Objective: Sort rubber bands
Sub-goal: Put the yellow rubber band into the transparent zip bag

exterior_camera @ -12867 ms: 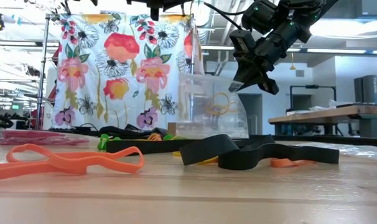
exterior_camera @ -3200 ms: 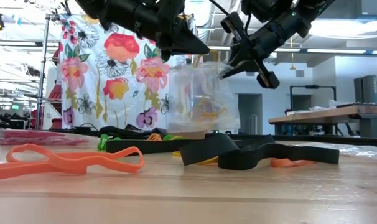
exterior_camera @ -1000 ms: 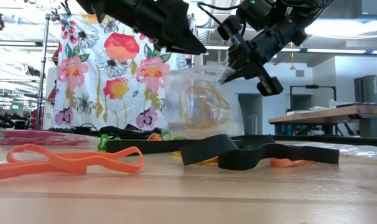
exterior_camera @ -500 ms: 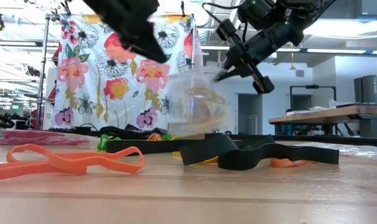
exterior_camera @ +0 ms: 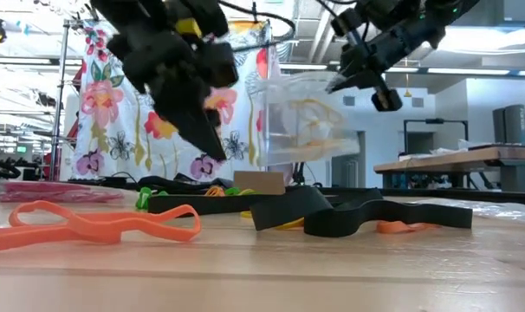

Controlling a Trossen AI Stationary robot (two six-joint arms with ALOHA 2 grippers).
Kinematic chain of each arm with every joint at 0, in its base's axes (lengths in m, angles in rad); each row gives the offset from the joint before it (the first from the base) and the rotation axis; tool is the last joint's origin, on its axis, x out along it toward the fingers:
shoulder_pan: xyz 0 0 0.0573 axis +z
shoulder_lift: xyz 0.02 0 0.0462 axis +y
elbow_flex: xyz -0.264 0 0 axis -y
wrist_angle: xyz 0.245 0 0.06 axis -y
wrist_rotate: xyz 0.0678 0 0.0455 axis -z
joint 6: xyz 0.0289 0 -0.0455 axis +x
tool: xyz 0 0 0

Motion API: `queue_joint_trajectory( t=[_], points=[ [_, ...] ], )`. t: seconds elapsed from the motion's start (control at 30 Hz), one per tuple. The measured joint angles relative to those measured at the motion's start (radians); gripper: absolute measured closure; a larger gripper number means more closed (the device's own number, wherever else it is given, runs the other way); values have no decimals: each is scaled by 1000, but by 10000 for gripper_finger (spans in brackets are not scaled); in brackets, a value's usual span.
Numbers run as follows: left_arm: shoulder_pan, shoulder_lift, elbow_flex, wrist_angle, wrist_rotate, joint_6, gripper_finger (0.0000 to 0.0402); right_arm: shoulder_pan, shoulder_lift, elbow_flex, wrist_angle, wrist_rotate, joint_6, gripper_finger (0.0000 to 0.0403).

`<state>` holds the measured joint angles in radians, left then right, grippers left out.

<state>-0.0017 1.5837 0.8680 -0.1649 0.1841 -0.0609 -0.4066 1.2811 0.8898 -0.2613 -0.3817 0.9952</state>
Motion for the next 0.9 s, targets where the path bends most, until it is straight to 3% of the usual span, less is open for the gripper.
queue_joint_trajectory(
  t=[0.3, 0.9],
  points=[
    [1, 153, 77, -57, 1, -9, 247, 18, -13, 0, 3, 2, 26, 403],
    [-10, 164, 78, -92, -20, -60, 247, 18, -13, 0, 82, -10, 19, 403]
  ],
)
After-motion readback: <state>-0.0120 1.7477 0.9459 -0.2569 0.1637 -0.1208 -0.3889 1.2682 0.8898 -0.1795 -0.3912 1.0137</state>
